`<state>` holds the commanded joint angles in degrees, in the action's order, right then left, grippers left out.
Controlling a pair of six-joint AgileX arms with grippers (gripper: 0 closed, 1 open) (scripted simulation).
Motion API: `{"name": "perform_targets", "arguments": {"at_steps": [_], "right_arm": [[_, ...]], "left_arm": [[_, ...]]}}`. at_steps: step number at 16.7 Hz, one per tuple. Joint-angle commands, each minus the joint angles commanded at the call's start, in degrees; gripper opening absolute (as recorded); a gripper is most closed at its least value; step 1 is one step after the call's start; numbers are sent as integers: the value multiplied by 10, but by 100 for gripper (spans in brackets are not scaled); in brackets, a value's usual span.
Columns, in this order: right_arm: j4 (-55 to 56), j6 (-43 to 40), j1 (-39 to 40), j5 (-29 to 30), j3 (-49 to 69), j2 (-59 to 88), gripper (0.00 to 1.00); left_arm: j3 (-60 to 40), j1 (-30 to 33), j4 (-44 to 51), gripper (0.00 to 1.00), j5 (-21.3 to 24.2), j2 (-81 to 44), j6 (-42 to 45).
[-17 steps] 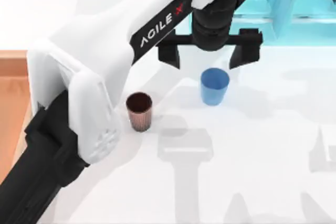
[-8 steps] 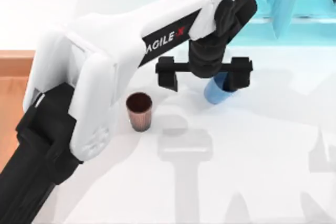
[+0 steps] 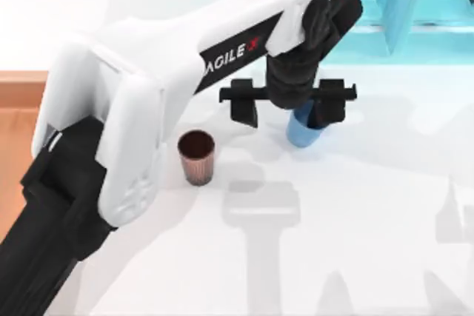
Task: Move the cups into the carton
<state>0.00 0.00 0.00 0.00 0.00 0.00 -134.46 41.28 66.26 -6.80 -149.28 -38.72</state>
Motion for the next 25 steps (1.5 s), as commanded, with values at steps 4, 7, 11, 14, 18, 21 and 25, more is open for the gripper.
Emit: {"name": "perform_targets", "arguments": {"at_steps": [4, 7, 11, 14, 18, 21, 25], "right_arm": [[0, 0, 0, 0, 0, 0, 100], [0, 0, 0, 0, 0, 0, 100], [0, 0, 0, 0, 0, 0, 100], [0, 0, 0, 0, 0, 0, 100], [0, 0, 0, 0, 0, 0, 100], [0, 0, 0, 0, 0, 0, 100], [0, 0, 0, 0, 0, 0, 100]], "left_arm": [[0, 0, 0, 32, 0, 0, 0], [0, 0, 0, 10, 0, 0, 0], [0, 0, 0, 0, 0, 0, 0], [0, 0, 0, 0, 0, 0, 0], [1, 1, 1, 0, 0, 2, 2], [28, -19, 13, 0, 4, 44, 24], [86, -67, 45, 0, 10, 145, 69]]}}
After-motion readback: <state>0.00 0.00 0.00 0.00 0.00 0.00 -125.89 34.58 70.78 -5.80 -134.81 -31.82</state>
